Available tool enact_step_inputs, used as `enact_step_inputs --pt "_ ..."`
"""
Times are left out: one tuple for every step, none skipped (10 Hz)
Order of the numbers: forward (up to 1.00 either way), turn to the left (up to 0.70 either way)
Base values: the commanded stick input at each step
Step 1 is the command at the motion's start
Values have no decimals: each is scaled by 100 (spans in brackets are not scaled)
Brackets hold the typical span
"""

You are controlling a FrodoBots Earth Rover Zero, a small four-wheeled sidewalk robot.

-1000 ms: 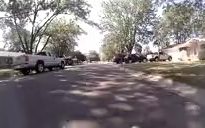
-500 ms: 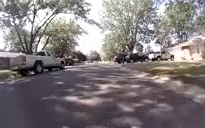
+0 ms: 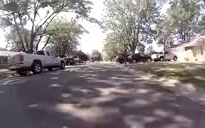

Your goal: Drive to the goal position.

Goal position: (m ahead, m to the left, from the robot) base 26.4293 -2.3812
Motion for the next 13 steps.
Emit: enact_step_inputs --pt "69 3" --pt "69 3" --pt "69 3" --pt "69 3" --pt "69 2" --pt "69 -24" --pt "69 -14" --pt "69 3" --pt "69 -2" --pt "69 -16" --pt "69 -30" --pt "69 -11" --pt "69 3"
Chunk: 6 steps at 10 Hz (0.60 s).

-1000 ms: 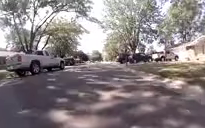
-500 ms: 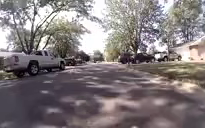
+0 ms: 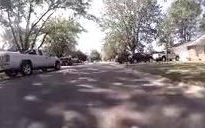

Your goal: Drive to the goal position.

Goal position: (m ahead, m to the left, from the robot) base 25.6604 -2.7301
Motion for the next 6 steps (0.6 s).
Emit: enact_step_inputs --pt "69 3" --pt "69 3" --pt "69 3" --pt "69 3" --pt "69 3" --pt "69 3"
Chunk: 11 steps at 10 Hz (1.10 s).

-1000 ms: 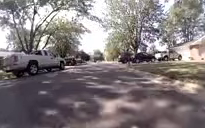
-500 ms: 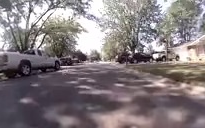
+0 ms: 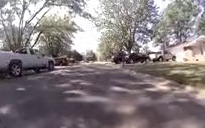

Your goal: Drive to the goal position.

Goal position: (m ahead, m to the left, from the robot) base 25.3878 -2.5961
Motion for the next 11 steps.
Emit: enact_step_inputs --pt "69 3" --pt "69 3" --pt "69 3" --pt "69 3" --pt "69 3" --pt "69 3" --pt "69 3" --pt "69 3" --pt "69 3" --pt "69 3" --pt "69 3"
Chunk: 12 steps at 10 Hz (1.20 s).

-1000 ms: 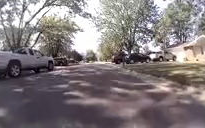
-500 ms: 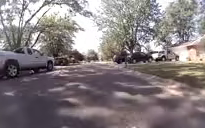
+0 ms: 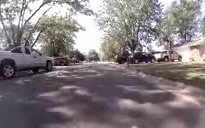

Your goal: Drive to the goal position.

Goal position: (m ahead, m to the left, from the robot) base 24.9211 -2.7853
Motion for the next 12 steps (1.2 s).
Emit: enact_step_inputs --pt "69 3" --pt "69 3" --pt "69 3" --pt "69 3" --pt "69 3" --pt "69 3" --pt "69 3" --pt "69 3" --pt "69 3" --pt "69 3" --pt "69 3" --pt "69 2"
